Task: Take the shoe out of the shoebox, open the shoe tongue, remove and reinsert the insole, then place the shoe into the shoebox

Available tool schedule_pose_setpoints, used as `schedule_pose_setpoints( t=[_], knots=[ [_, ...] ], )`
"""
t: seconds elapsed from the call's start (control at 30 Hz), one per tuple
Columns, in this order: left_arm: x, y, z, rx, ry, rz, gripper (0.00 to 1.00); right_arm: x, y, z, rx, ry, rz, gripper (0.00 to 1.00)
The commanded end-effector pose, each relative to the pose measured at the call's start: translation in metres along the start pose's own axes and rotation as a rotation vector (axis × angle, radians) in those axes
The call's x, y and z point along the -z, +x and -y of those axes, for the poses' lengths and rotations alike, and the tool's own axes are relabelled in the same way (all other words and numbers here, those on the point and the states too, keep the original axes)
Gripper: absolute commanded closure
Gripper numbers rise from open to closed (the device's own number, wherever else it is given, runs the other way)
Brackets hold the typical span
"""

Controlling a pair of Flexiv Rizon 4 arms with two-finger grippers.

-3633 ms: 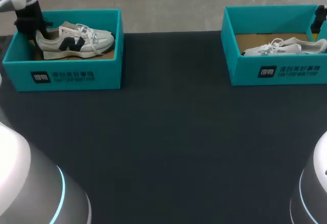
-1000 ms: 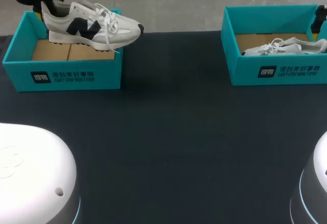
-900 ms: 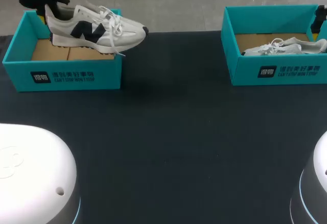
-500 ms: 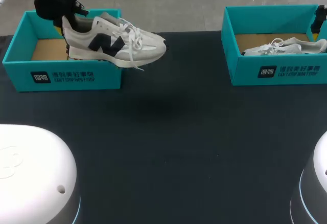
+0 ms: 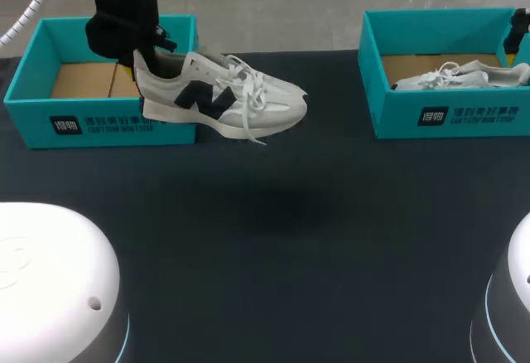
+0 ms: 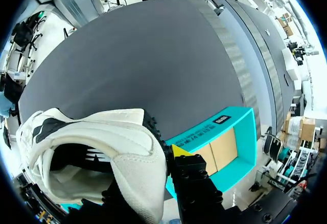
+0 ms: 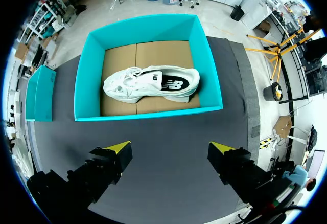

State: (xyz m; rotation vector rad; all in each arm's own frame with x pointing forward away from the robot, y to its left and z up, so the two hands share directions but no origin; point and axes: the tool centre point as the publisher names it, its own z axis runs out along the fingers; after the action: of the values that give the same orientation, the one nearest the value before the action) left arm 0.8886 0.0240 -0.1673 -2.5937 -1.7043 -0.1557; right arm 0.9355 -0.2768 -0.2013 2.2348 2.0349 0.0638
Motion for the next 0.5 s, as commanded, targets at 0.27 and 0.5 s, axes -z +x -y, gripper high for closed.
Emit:
schedule_pose_setpoints(
  t=[0.27, 0.5],
  knots=[
    [0.002, -0.034, 0.014, 0.04, -0.016, 0.036, 1.0, 0.0, 0.0, 0.0, 0.0, 0.0, -0.001, 0.0],
    [0.002, -0.034, 0.014, 0.04, -0.016, 0.036, 1.0, 0.0, 0.0, 0.0, 0.0, 0.0, -0.001, 0.0]
  ],
)
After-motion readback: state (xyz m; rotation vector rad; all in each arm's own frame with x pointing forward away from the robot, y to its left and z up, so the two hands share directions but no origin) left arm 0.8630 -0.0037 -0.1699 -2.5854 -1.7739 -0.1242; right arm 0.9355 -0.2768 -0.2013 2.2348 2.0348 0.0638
